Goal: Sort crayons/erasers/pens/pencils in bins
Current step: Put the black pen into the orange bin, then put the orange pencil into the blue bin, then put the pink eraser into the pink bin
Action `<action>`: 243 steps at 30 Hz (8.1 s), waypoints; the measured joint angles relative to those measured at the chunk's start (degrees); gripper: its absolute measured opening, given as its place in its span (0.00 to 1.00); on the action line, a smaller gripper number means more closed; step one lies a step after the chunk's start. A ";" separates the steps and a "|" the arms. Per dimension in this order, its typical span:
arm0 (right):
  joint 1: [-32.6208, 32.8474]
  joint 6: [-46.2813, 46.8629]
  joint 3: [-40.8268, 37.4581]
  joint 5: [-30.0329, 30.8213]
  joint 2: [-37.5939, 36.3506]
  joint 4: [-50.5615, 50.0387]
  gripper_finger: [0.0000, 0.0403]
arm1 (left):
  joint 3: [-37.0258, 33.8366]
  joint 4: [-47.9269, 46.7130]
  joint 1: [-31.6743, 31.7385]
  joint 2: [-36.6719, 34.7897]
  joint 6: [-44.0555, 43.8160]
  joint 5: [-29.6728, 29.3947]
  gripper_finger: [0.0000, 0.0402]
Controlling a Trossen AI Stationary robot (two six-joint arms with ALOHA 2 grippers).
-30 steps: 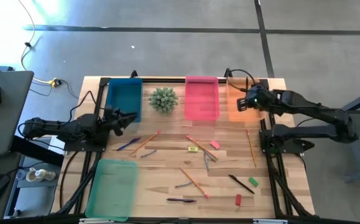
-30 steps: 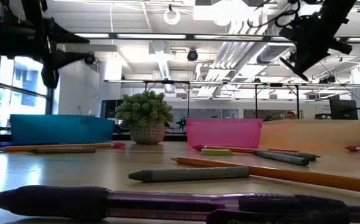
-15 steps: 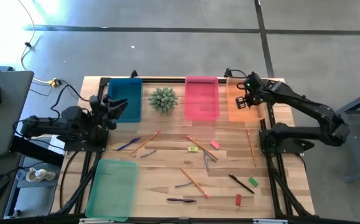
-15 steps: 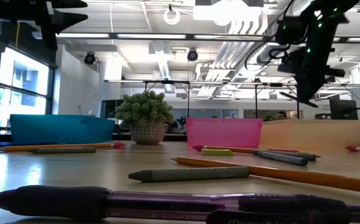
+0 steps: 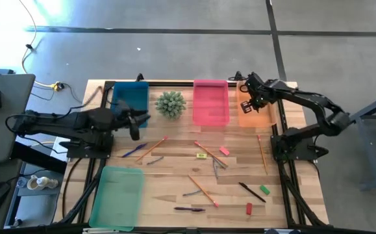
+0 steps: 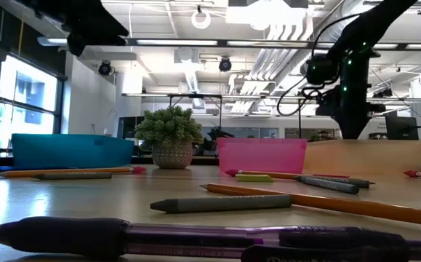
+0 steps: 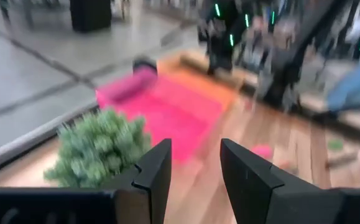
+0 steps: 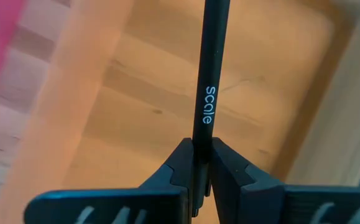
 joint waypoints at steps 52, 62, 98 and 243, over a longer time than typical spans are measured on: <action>0.04 -15.24 15.12 0.68 9.12 -7.10 0.28 | 14.65 -10.05 5.07 50.85 -23.53 17.38 0.31; 0.04 -15.39 19.70 0.70 9.12 -7.56 0.28 | 14.65 -11.25 6.28 51.71 -24.58 17.13 0.31; 0.04 -13.06 20.06 -0.78 8.44 -10.99 0.28 | 14.80 -12.13 6.40 59.43 -23.73 17.09 0.02; 51.98 28.48 19.82 -12.27 24.46 -8.73 0.51 | 19.69 -25.66 42.25 20.70 16.98 34.07 0.37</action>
